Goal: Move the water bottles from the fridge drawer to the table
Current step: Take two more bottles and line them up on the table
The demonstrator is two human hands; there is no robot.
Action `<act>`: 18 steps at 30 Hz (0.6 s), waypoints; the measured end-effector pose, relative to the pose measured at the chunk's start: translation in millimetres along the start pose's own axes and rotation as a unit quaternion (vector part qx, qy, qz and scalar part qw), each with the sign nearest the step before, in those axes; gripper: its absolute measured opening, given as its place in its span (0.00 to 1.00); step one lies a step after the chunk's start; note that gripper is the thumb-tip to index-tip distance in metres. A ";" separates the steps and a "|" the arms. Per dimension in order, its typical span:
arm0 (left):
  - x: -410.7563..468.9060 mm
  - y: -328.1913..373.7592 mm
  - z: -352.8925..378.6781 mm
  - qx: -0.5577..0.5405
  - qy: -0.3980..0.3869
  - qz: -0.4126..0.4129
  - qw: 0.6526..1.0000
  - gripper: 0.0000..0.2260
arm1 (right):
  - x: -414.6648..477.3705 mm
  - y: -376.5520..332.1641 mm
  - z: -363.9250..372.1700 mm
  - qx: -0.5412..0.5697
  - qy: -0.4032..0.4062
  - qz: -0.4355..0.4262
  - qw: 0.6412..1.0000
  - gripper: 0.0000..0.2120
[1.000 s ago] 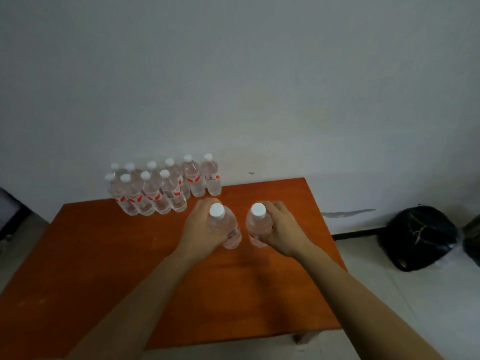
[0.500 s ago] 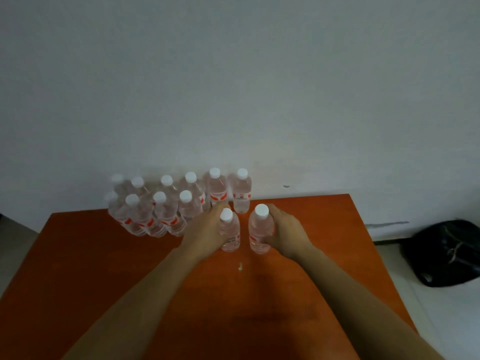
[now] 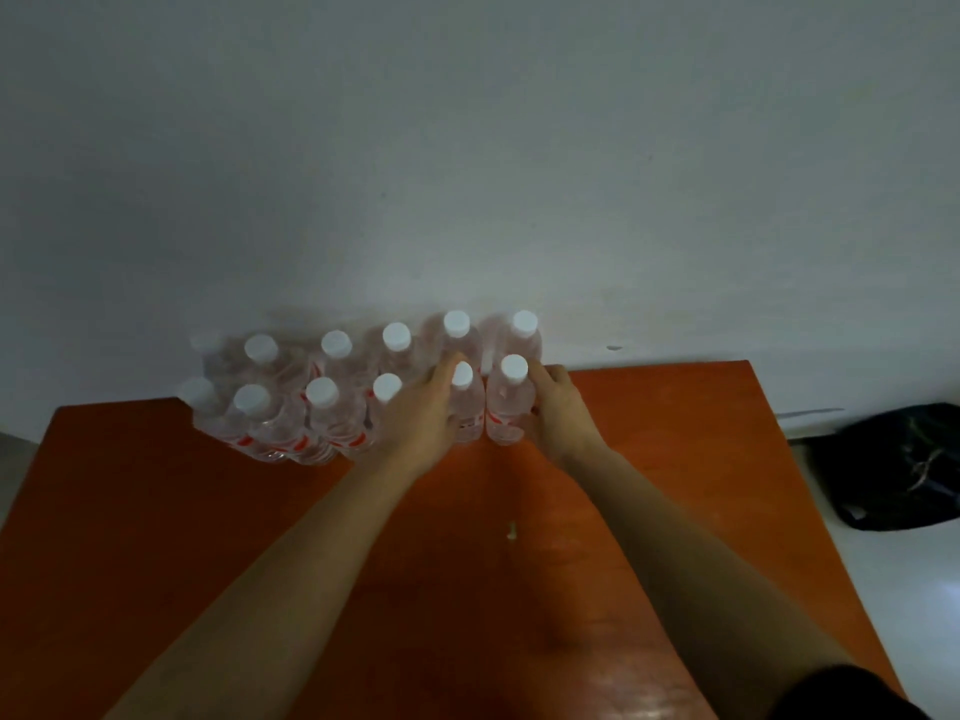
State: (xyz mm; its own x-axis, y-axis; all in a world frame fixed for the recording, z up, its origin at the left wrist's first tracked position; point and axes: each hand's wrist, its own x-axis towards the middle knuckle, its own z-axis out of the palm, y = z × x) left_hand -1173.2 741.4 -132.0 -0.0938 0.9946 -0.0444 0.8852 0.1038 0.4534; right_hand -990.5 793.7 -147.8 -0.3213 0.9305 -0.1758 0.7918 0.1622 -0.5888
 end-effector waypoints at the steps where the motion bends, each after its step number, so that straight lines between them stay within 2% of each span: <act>1: 1.4 -1.1 2.1 -0.007 -0.001 0.000 1.000 0.37 | 2.2 -0.7 2.4 0.000 0.002 0.005 1.000 0.36; 5: 4.2 -0.6 3.2 -0.031 -0.003 -0.029 0.999 0.40 | -2.6 -5.4 5.2 0.019 0.011 -0.007 1.000 0.39; 9: -7.7 7.3 -4.5 -0.042 0.009 0.000 0.999 0.44 | -14.3 -1.8 -1.8 0.045 0.009 -0.056 0.997 0.45; 11: -17.9 13.5 -12.5 -0.040 0.018 0.027 0.999 0.41 | -22.4 0.6 -12.7 0.039 0.028 -0.079 0.996 0.42; 13: -27.0 22.9 -22.4 -0.010 0.032 0.048 0.998 0.35 | -34.0 2.8 -31.5 0.000 0.072 -0.090 0.993 0.33; 15: -33.9 36.0 -33.8 0.033 0.048 0.067 0.996 0.27 | -47.4 7.5 -56.2 -0.031 0.129 -0.089 0.987 0.29; 18: -41.0 67.0 -52.7 0.110 0.086 0.072 0.988 0.29 | -69.3 22.3 -97.4 -0.083 0.203 -0.083 0.972 0.29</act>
State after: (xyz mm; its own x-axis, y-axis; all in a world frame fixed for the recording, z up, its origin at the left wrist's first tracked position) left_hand -1134.1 707.4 -52.9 -0.0191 0.9858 0.1671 0.9708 -0.0216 0.2389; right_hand -899.9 764.8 -72.0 -0.2463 0.9347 0.2562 0.8303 0.3398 -0.4418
